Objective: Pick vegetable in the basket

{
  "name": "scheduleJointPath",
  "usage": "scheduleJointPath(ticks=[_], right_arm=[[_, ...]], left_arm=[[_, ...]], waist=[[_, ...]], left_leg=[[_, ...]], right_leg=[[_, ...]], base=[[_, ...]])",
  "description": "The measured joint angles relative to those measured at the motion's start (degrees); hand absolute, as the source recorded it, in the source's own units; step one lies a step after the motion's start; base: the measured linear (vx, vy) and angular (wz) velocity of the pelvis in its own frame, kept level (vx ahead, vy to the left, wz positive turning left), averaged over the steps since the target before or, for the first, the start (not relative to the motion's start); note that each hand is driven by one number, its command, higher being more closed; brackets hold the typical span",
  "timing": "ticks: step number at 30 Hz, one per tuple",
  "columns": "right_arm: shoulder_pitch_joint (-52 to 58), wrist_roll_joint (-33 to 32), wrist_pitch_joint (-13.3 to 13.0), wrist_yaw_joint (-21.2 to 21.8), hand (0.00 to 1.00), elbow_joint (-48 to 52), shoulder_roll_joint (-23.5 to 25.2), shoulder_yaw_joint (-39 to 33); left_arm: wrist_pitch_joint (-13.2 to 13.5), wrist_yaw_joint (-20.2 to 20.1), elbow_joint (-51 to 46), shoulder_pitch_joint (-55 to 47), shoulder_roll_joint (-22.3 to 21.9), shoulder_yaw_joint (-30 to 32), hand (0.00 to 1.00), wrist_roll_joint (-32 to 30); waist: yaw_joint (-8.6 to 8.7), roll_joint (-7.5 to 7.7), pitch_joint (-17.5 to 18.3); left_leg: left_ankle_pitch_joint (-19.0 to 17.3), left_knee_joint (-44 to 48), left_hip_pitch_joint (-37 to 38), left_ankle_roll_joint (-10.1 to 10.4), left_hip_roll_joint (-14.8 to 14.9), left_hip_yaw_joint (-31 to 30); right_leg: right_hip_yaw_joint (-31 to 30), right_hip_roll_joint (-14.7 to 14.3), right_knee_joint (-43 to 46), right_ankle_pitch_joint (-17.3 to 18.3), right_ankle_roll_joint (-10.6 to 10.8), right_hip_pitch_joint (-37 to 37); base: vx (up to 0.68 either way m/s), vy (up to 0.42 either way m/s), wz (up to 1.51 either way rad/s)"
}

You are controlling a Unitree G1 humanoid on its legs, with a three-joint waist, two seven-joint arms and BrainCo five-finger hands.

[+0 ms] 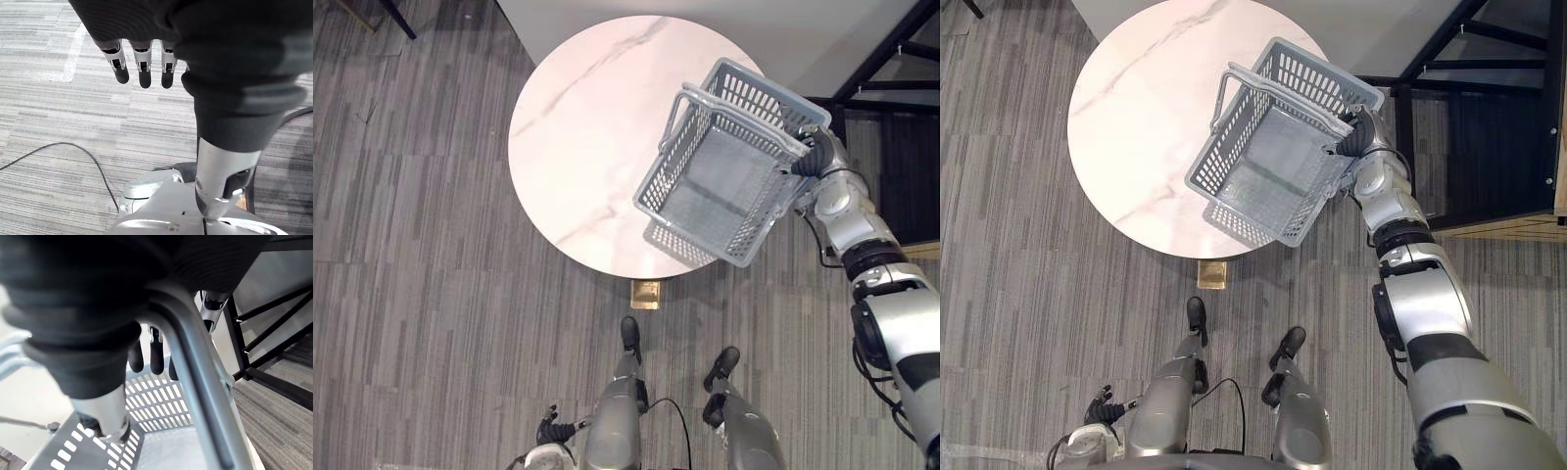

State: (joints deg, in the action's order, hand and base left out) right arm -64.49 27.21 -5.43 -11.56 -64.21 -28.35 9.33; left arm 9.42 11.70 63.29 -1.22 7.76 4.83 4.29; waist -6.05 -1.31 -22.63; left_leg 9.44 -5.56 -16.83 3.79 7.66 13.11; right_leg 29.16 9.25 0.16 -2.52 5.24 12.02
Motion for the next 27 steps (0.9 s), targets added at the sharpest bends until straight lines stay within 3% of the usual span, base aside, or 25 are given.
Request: scheduleJointPath(ticks=[9, 18, 26, 27], right_arm=[[0.0, 4.4, -1.1, 0.0, 1.0, 0.0, 0.0, 0.8], [0.7, 6.6, -0.3, 2.0, 1.0, 0.5, 0.1, 5.3], [5.2, 6.6, -0.6, 3.5, 1.0, 6.6, 0.1, 9.6], [6.3, 6.6, -1.0, 3.8, 0.0, 7.6, 0.1, 10.2]], left_arm=[[-0.1, 0.5, 0.0, 0.0, -0.4, -0.1, 0.0, -0.1], [-0.7, 0.4, 0.0, 0.0, -0.4, -0.2, 0.0, -0.5], [-1.3, 0.3, -0.1, 0.3, -0.3, 0.0, 0.0, -0.7], [-1.3, 0.3, -0.2, 0.4, -0.3, 0.0, 0.0, -0.7]], waist=[[-0.33, -0.13, -0.5], [-0.45, 0.07, -1.1], [-0.17, 0.2, -1.1], [-0.13, 0.28, -1.0]], left_leg=[[0.3, 0.0, 0.2, 0.4, -0.2, -1.4], [0.2, 0.0, 2.1, 0.4, -0.4, -1.2], [0.2, 0.0, 3.4, 0.5, -0.3, -0.8], [0.2, 0.0, 3.7, 0.5, -0.3, -0.6]], right_leg=[[0.8, 0.2, 0.0, 0.0, 0.0, -0.6], [0.7, 0.6, 0.2, 0.0, 0.1, -2.3], [-0.7, 1.0, 1.1, -0.1, 0.1, -2.4], [-1.0, 1.1, 1.5, -0.1, 0.1, -2.4]], base=[[0.02, 0.015, 0.04], [0.01, 0.018, 0.0], [0.01, 0.02, -0.08], [-0.01, 0.023, -0.08]])
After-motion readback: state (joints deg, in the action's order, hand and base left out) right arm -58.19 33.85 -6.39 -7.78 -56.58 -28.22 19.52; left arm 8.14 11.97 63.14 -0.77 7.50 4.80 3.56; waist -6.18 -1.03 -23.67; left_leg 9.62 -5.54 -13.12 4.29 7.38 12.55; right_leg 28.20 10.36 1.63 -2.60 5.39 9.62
